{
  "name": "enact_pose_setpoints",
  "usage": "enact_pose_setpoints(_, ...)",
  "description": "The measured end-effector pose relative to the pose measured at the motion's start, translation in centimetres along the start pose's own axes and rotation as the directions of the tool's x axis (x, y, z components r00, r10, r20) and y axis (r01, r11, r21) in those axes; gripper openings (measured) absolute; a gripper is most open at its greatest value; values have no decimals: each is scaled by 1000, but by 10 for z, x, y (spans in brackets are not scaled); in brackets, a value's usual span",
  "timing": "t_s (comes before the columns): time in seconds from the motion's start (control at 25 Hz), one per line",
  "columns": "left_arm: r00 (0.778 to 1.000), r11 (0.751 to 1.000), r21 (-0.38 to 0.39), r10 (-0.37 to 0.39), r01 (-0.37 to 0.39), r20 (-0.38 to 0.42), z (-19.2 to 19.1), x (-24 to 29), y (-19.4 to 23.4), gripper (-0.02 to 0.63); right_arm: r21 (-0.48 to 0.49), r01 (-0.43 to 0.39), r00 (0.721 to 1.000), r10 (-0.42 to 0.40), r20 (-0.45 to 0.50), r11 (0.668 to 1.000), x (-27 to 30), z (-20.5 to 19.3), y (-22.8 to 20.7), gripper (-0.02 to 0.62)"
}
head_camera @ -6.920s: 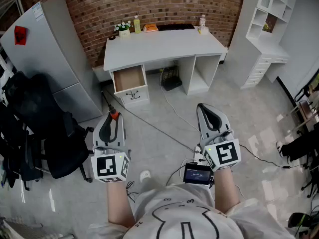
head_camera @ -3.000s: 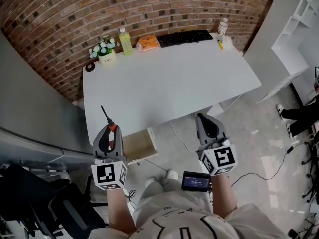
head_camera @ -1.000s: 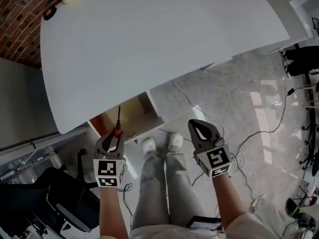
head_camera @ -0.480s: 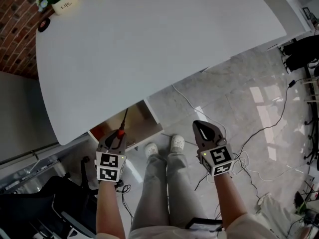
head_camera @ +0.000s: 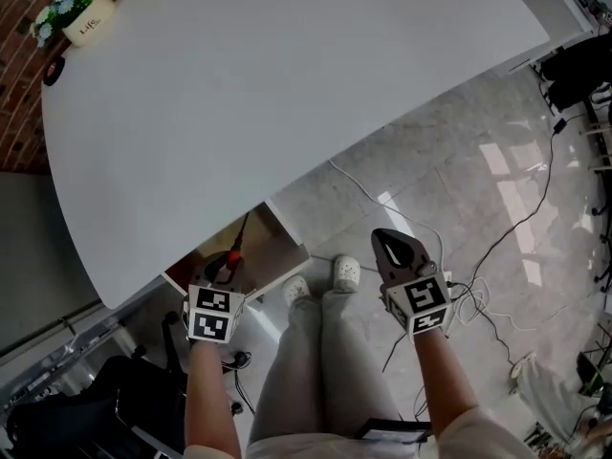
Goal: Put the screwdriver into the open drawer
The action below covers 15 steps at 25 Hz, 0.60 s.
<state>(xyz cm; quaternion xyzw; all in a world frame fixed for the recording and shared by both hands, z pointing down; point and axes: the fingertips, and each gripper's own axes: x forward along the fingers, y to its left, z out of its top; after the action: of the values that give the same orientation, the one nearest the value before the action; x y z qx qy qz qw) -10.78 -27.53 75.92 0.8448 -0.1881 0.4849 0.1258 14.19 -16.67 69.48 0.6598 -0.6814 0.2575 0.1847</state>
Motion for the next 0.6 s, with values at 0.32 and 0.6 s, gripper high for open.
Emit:
enact_pose_setpoints(0.32,994,998,16,-57,58,-94,-10,35,13,98,-29,11,1000,-10,25,1000,29,9,-10,18)
enact_pose_setpoints(0.6,988,996,2,-91,92,-121,-18,55,15,98,-75,17,999,-14,39,997,45,20,-14,18)
